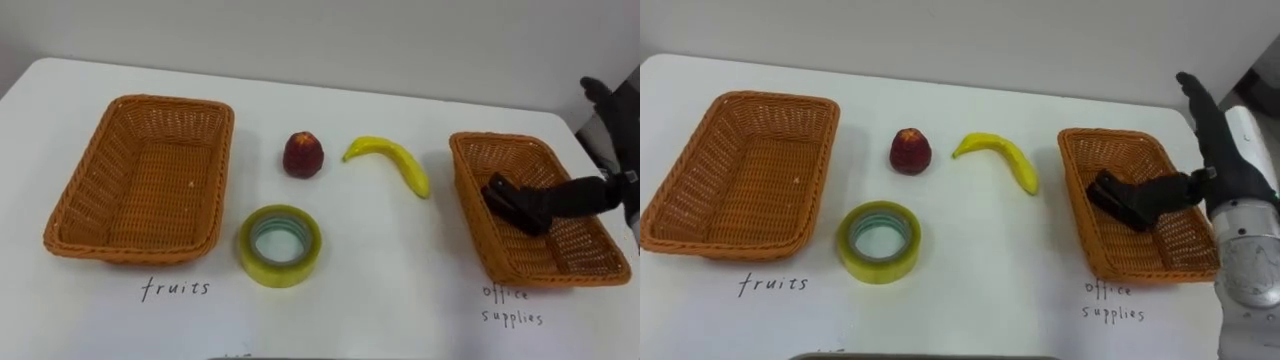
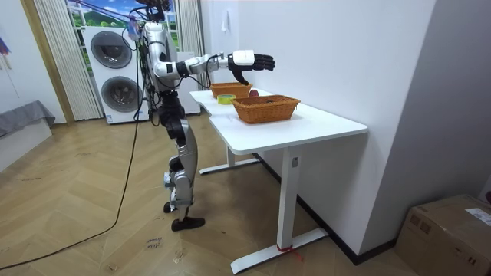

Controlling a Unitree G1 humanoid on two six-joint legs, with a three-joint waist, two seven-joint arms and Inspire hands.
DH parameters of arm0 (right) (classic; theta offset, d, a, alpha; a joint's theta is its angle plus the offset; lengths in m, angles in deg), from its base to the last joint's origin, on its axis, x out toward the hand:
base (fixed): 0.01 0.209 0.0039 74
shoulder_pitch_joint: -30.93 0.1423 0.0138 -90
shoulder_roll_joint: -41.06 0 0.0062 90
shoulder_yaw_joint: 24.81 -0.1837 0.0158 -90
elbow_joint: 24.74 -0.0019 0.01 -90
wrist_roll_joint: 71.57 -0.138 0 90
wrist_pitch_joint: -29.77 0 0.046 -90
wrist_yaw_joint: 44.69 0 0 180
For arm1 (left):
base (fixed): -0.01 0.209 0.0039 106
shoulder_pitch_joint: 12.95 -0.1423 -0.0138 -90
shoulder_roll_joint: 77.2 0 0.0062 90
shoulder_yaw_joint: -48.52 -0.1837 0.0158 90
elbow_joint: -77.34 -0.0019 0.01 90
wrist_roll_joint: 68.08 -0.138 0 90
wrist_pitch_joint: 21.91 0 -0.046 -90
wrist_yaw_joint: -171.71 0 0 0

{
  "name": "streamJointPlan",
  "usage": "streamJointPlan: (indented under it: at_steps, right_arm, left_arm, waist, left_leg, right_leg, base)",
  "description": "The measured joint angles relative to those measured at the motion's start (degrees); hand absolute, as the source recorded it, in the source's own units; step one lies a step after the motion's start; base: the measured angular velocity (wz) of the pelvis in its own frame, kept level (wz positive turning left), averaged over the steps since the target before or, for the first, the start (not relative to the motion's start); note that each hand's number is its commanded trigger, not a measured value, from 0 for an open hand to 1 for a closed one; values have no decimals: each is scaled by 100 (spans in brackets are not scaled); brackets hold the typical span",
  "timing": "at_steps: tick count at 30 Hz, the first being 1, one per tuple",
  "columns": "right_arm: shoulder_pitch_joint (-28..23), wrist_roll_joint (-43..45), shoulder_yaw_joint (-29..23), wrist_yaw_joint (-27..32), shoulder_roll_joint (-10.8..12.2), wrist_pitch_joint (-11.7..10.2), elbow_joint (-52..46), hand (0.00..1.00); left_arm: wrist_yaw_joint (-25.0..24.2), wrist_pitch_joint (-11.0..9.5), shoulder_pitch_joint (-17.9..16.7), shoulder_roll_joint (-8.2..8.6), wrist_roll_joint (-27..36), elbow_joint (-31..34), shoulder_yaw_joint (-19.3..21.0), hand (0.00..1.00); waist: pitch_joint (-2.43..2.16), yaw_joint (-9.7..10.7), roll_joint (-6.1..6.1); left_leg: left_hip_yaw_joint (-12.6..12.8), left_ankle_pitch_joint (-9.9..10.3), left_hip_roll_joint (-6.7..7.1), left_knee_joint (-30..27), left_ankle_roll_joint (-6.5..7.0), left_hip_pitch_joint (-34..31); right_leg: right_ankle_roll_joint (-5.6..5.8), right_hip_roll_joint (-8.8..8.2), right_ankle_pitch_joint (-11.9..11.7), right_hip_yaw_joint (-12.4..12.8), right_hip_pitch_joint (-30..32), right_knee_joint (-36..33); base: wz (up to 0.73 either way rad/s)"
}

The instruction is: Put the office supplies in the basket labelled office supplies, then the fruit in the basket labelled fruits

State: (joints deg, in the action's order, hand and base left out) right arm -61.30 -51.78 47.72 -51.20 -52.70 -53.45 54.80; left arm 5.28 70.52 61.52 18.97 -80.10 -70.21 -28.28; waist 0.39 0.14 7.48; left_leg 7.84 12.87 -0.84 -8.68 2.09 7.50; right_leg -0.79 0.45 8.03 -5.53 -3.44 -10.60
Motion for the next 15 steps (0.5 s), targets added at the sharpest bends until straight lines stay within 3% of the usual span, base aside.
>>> streamJointPlan:
  at_steps: [4, 15]
  right_arm:
    - [88, -293, 85, 147, -22, -121, -287, 0]
    - [399, -582, 684, 257, -21, -114, -161, 0]
  left_arm:
    - [2, 0, 16, -4, 8, 0, -6, 0]
    - [139, 17, 100, 24, 9, 15, -364, 0]
  waist:
    - [3, -72, -3]
    - [-13, -148, -94]
  left_leg:
    - [12, 0, -2, 6, 1, 2]
    - [-5, 0, -17, 13, -2, -16]
  right_leg:
    - [-1, 6, -1, 31, 22, -7]
    - [-8, 6, -7, -67, 25, -12]
  base:
    - [-3]
    - [1]
